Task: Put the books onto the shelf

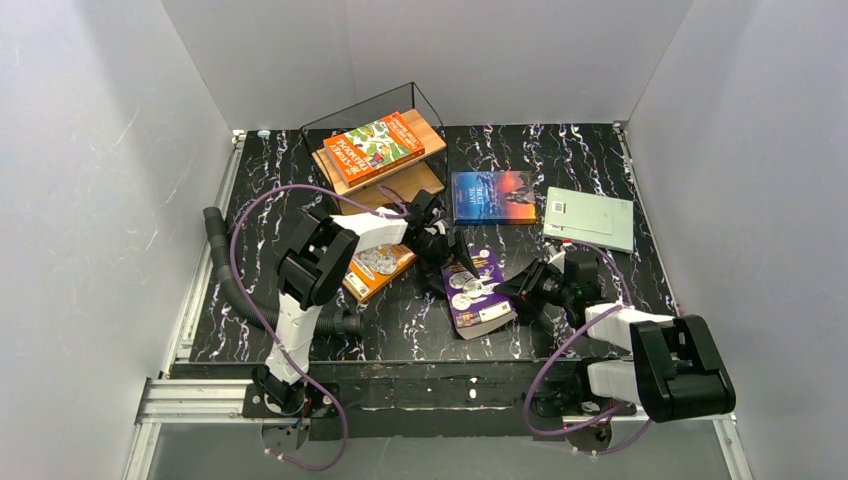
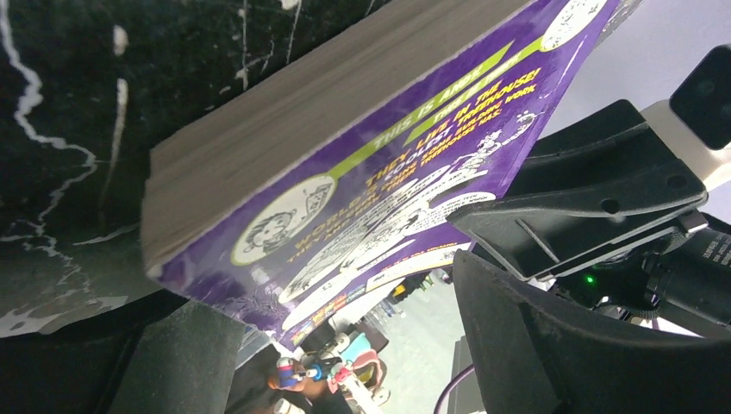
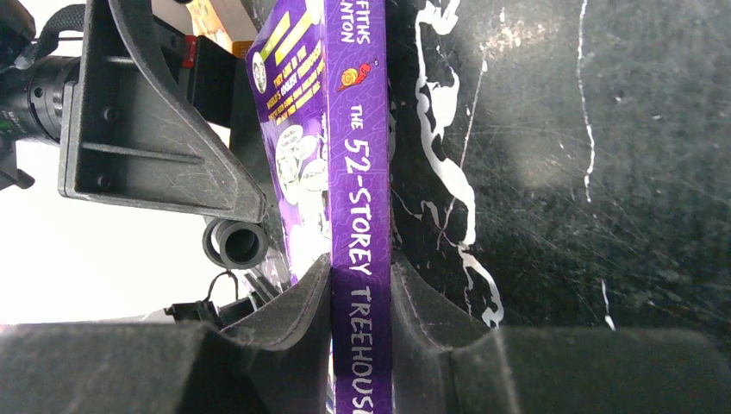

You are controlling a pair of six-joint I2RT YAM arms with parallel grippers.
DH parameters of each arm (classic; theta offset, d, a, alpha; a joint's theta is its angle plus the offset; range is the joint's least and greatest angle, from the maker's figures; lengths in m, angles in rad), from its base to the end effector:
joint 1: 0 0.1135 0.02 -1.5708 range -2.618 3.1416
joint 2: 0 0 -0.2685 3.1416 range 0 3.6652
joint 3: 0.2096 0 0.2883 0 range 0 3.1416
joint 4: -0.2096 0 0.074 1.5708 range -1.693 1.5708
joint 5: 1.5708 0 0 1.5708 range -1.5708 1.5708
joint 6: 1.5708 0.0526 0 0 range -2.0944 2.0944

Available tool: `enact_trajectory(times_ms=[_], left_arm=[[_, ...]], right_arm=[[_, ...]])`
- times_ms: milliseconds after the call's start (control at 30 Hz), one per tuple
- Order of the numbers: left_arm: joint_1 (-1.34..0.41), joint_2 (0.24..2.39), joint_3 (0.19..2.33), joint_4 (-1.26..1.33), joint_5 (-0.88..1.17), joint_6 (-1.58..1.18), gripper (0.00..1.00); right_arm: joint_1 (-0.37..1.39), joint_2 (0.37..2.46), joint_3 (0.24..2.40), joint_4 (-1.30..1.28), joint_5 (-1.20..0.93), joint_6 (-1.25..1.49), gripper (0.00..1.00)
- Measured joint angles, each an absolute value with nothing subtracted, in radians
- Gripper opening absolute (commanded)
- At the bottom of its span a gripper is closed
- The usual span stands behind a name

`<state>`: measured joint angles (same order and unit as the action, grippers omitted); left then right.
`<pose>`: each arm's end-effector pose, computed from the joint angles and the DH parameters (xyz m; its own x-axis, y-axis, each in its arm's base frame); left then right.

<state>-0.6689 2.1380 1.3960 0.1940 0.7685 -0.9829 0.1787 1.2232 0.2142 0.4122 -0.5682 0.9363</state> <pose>0.3759 -0.3438 0.1354 -0.9850 0.0160 -0.1721 0.1653 0.3776 -0.9111 0.2188 0.0683 0.0927 -0.8012 0.5451 -0.2467 0.0970 0.5252 0.8454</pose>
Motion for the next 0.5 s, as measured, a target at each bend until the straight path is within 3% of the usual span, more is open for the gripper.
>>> enact_trajectory(times_ms=[200, 367, 500], left_arm=[[-0.669, 2.13, 1.407, 0.157, 0.749, -0.941, 0.88], [-0.699, 2.083, 1.442, 0.046, 0.684, -0.835, 0.97], [-0.716, 1.998, 1.493, -0.072, 0.624, -0.738, 0.98]], right_arm=[[0.18, 1.205, 0.214, 0.426, -0.578, 0.948, 0.01], [0.205, 0.958, 0.227, 0.192, -0.526, 0.923, 0.01], [0.21, 0.75, 0.298, -0.032, -0.459, 0.886, 0.01]])
